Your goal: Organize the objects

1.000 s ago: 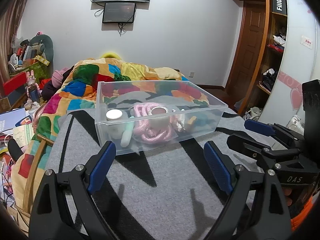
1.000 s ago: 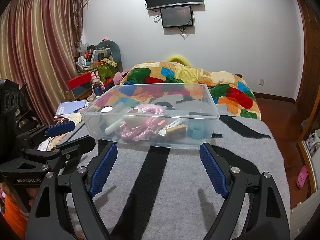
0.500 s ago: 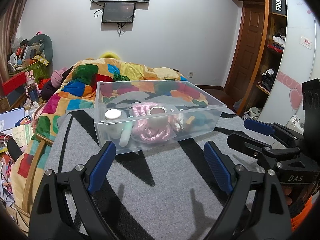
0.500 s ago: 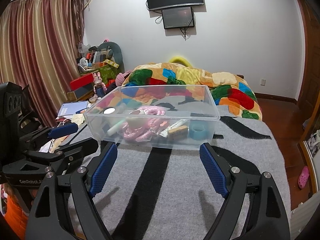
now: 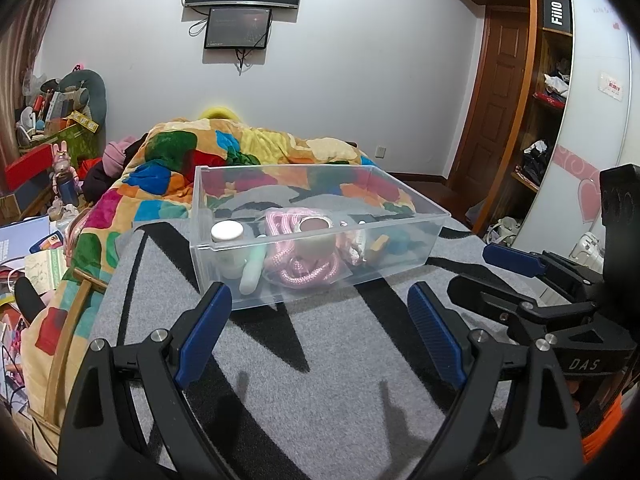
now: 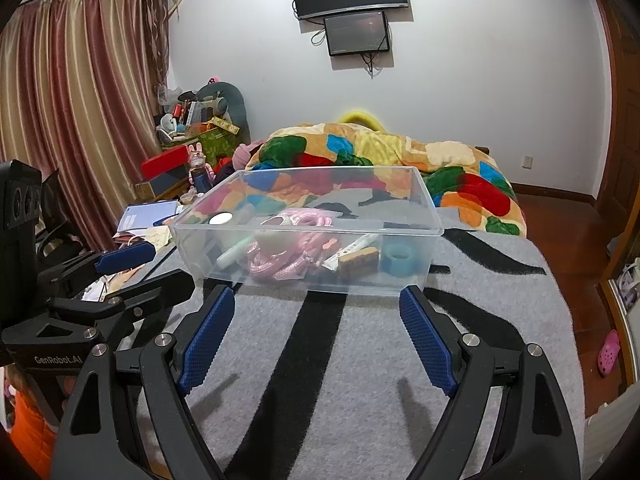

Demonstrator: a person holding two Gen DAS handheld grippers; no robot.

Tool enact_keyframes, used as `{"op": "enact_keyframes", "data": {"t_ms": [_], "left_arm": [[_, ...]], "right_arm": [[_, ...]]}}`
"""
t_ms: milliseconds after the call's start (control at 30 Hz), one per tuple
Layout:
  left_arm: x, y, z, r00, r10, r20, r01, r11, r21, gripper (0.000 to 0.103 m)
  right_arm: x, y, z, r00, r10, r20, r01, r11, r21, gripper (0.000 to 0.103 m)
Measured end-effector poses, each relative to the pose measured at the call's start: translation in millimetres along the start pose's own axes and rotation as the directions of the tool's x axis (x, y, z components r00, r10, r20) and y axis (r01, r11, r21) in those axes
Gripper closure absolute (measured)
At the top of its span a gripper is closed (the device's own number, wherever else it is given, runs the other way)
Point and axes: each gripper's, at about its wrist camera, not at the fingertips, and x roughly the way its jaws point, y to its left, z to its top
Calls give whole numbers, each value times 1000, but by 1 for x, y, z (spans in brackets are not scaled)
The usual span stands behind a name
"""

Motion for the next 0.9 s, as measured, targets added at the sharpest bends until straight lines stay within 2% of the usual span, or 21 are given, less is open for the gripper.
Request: {"op": "enact_keyframes", "data": {"t_ms": [900], "left_arm": [[0,3,-1,1000,3,-5,-4,999,-39,10]], "right_arm": [[-2,-2,1,1000,-11,5,11,1000,13,21]]}}
